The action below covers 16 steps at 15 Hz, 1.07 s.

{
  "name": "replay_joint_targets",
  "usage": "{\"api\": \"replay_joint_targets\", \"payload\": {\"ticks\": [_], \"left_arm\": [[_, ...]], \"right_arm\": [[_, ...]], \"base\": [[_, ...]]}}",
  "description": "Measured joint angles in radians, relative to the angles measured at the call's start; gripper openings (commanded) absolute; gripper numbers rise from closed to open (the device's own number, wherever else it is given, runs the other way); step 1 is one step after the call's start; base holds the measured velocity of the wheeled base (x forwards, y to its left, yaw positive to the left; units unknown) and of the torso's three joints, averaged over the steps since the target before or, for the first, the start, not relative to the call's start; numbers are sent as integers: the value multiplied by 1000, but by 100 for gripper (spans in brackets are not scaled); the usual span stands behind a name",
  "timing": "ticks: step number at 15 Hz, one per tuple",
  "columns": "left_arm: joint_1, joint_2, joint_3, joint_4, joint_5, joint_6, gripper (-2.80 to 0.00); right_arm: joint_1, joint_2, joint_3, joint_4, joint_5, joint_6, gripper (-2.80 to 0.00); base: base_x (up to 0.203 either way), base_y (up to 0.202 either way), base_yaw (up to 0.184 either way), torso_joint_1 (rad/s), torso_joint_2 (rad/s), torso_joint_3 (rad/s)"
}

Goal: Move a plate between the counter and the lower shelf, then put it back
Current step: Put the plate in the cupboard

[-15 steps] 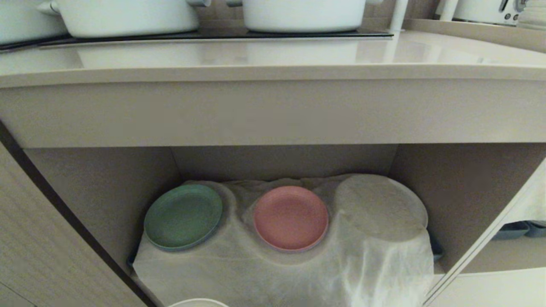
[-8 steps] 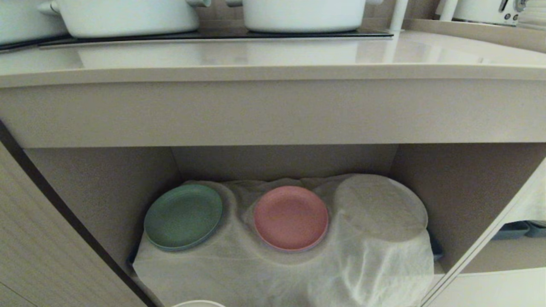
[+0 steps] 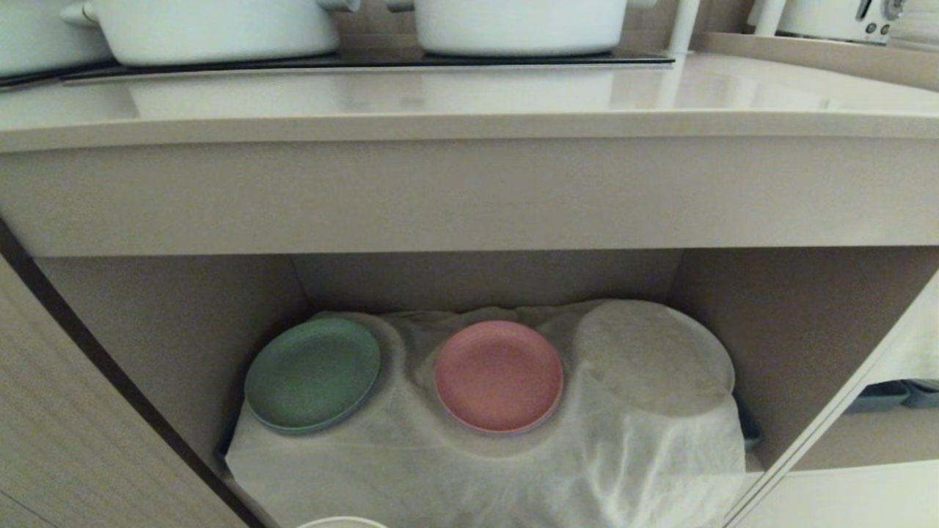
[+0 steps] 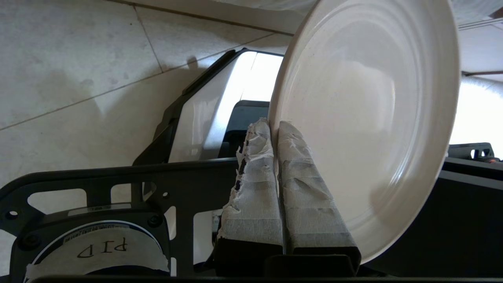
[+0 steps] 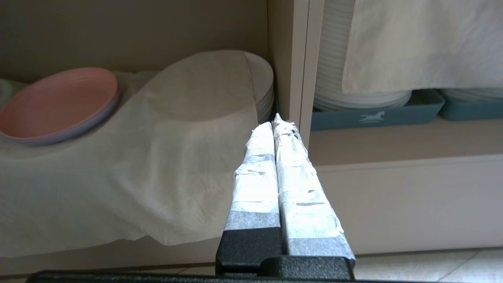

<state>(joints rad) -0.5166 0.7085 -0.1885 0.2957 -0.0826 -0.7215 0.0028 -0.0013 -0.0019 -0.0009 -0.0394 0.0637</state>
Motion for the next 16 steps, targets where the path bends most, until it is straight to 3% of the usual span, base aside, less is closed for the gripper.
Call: {"api": "replay_joint_targets", "payload": {"ticks": [16], "left_arm": [[0,-4,0,0,-3,2,-280]], "right_arm": [[0,0,0,0,0,1,-280]], "base": [[0,-182,0,3,2,2]]}}
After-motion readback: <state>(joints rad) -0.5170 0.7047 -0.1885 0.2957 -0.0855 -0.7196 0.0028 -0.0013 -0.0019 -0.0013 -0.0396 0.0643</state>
